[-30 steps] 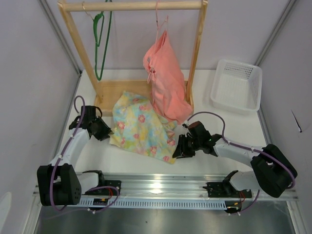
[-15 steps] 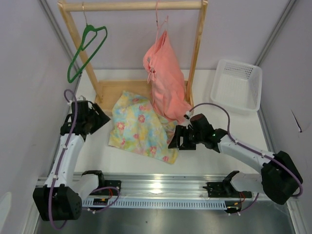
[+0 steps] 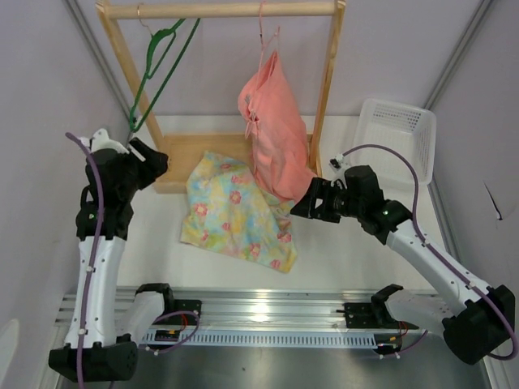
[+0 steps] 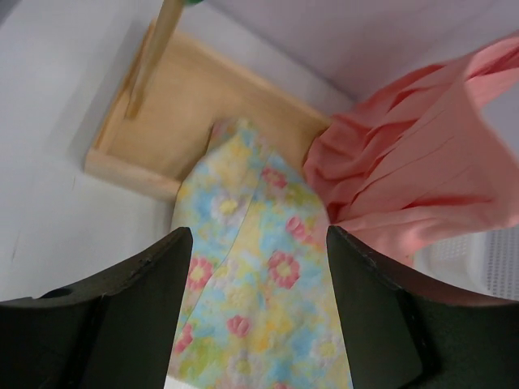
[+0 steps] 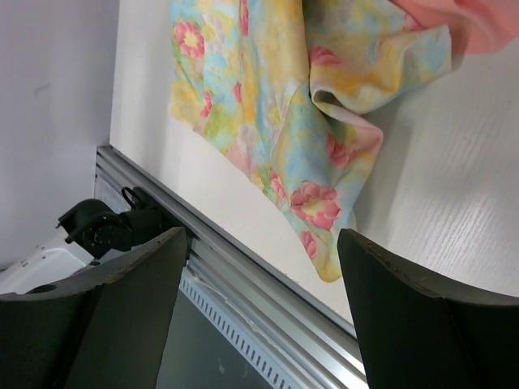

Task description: Place the skirt on the hanger

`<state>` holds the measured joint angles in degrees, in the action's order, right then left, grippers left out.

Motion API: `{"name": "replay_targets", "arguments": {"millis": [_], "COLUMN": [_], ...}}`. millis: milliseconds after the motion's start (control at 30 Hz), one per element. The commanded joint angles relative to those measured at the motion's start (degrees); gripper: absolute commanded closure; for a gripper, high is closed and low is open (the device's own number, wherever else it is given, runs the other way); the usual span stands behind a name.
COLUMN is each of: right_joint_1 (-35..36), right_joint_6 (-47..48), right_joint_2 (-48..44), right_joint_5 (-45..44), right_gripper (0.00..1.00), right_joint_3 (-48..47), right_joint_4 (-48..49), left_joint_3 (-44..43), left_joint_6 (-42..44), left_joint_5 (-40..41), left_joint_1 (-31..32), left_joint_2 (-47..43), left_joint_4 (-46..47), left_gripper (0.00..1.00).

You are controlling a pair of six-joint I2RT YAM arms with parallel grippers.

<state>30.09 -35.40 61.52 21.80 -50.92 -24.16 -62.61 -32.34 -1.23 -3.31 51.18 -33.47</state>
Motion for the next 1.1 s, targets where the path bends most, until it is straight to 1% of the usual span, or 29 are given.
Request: {"name": "replay_targets", "arguments": {"millis": [0,33,67,100,167,233,333,400,433,467,500,533,567,700,733,800,867,900,1000,1067], "right_joint_1": [-1.0,-1.0,-1.0,-1.0,-1.1,-1.1,-1.2,-1.3,-1.3,-1.3,-1.3,-1.3,-1.3,-1.3,-1.3,-1.3,-1.3,-1.3,-1.3,-1.3], "right_joint_6": [1.5,1.5,1.5,1.4,1.7,1.9,2.3,2.2,2.2,2.2,1.9,1.8,1.8,2.0,2.1,2.2,2.3,2.4,2.6,2.8], "right_joint_2": [-1.5,-1.6,-1.7,-1.7,-1.7,-1.5,-1.0,-0.6,-0.3,-0.1,0.4,0.6,0.9,1.4,1.5,1.9,2.2,2.2,2.3,2.4], "right_joint_5": [2.4,2.9,3.1,3.2,3.5,3.7,4.0,4.3,4.5,4.8,5.2,5.4,5.5,5.7,5.7,5.7,6.0,6.0,6.1,6.0], "right_gripper": [0.18,0.18,0.18,0.18,0.18,0.18,0.18,0.18,0.18,0.18,0.18,0.18,0.18,0.17,0.17,0.18,0.17,0.17,0.17,0.17], "right_joint_3": [-2.8,-2.9,-3.0,-3.1,-3.3,-3.4,-3.7,-3.6,-3.6,-3.4,-3.3,-3.2,-3.3,-3.3,-3.3,-3.3,-3.4,-3.3,-3.2,-3.1], "right_joint_4": [-0.9,-0.6,-0.4,-0.1,0.3,0.5,1.0,1.6,1.8,2.5,3.0,3.2,3.6,4.6,4.7,5.0,5.3,5.4,6.0,6.1], "left_joint_3": [-7.3,-8.0,-8.7,-10.0,-13.0,-15.6,-17.5,-16.8,-15.8,-15.3,-14.4,-13.9,-14.4,-15.6,-15.7,-16.8,-19.6,-23.0,-25.0,-26.2], "left_joint_6": [3.7,4.9,5.4,6.1,8.3,9.9,11.0,11.7,11.9,12.1,12.5,12.7,13.1,15.0,15.5,16.6,18.3,19.7,22.3,23.5], "left_joint_5": [0.9,3.2,3.6,4.0,4.0,4.4,3.2,3.2,3.3,4.3,4.5,4.4,3.5,1.7,1.7,-1.0,-4.3,-5.9,-6.0,-7.8], "left_joint_1": [-0.6,-0.6,-0.6,-0.6,-0.6,-0.6,-0.6,-0.6,-0.6,-0.6,-0.6,-0.6,-0.6,-0.6,-0.6,-0.6,-0.6,-0.6,-0.6,-0.6], "left_joint_2": [-2.7,-4.0,-4.4,-4.5,-3.2,-1.9,0.3,0.7,0.8,1.0,2.1,2.9,3.9,11.8,13.1,15.7,20.5,22.3,27.6,31.4], "left_joint_4": [8.8,10.8,14.7,16.4,20.1,21.8,27.1,30.6,32.7,37.5,39.3,42.7,43.7,48.8,51.4,53.2,53.3,52.8,53.6,54.3], "left_gripper": [0.27,0.26,0.25,0.25,0.25,0.25,0.24,0.24,0.21,0.20,0.18,0.17,0.18,0.16,0.16,0.15,0.15,0.16,0.16,0.16]}}
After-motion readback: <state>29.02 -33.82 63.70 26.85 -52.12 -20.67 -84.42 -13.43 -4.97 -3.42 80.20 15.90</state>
